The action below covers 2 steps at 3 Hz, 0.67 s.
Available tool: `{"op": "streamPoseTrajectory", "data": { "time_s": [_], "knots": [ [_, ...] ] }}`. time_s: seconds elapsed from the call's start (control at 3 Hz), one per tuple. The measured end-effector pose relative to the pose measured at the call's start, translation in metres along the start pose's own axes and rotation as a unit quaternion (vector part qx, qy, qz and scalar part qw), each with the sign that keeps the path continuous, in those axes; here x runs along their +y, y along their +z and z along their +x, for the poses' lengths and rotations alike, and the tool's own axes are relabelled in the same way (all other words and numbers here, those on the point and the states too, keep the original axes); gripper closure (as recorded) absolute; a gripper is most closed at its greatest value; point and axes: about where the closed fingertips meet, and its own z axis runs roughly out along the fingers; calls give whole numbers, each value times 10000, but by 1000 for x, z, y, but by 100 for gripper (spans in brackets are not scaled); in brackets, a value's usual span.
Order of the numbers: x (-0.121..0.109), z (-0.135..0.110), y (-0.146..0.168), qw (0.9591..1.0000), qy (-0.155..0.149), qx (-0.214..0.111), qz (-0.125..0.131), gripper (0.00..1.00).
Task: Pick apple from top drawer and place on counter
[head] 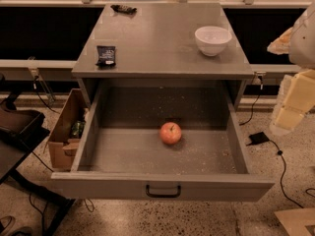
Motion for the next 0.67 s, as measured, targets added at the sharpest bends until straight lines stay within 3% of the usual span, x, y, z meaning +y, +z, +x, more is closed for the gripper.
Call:
{"op": "streamPoseTrajectory", "data": {
  "time_s": [0.33,0.67],
  "knots": [
    [0,0,0,10000,1,-2,0,0],
    [-2,-8,24,9991,134,-406,-3,0]
  ]
}}
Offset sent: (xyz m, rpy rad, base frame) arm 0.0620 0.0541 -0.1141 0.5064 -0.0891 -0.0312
